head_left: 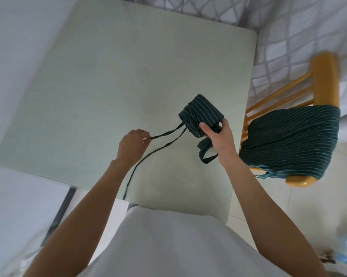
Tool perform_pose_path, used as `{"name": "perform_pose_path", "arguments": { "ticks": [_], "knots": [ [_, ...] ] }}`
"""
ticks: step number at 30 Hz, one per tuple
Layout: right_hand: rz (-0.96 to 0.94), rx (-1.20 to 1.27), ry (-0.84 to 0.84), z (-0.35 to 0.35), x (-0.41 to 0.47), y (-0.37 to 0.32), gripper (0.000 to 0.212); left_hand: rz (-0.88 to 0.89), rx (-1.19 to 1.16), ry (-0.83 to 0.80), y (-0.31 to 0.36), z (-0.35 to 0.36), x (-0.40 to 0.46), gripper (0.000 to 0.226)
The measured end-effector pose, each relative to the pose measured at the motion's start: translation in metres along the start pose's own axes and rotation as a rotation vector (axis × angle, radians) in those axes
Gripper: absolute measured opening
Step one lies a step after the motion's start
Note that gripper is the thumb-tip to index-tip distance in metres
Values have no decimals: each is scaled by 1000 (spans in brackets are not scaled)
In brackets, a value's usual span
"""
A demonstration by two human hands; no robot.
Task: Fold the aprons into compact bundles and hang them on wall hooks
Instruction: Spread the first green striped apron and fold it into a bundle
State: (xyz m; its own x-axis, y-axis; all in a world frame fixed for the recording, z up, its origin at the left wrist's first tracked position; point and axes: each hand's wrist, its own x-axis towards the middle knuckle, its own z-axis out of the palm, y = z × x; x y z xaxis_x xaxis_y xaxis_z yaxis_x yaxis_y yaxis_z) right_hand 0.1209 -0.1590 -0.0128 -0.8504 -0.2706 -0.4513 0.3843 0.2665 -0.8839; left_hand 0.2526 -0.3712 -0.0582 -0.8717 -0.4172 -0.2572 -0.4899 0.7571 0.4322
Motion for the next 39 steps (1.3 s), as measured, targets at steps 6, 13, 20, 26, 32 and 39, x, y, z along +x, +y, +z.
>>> {"name": "perform_pose_path", "arguments": {
  "ticks": [6,13,20,26,32,39],
  "knots": [
    [-4,75,-37,-7,-6,-6,41,69,-376,-10,36,5,4,51],
    [55,178,-100,-13,-11,-11,37,1,-756,-50,80,9,18,33],
    [32,199,-29,-18,-15,-9,34,-34,-676,24,89,10,14,14],
    [-95,-53,314,-10,5,7,46,300,47,-3,80,13,-10,28],
    [-804,-1304,-61,-36,20,22,46,507,217,72,74,-35,12,26],
    [-555,-548,-662,-37,-9,-21,39,364,-522,-137,83,-60,31,13]
  ]
}}
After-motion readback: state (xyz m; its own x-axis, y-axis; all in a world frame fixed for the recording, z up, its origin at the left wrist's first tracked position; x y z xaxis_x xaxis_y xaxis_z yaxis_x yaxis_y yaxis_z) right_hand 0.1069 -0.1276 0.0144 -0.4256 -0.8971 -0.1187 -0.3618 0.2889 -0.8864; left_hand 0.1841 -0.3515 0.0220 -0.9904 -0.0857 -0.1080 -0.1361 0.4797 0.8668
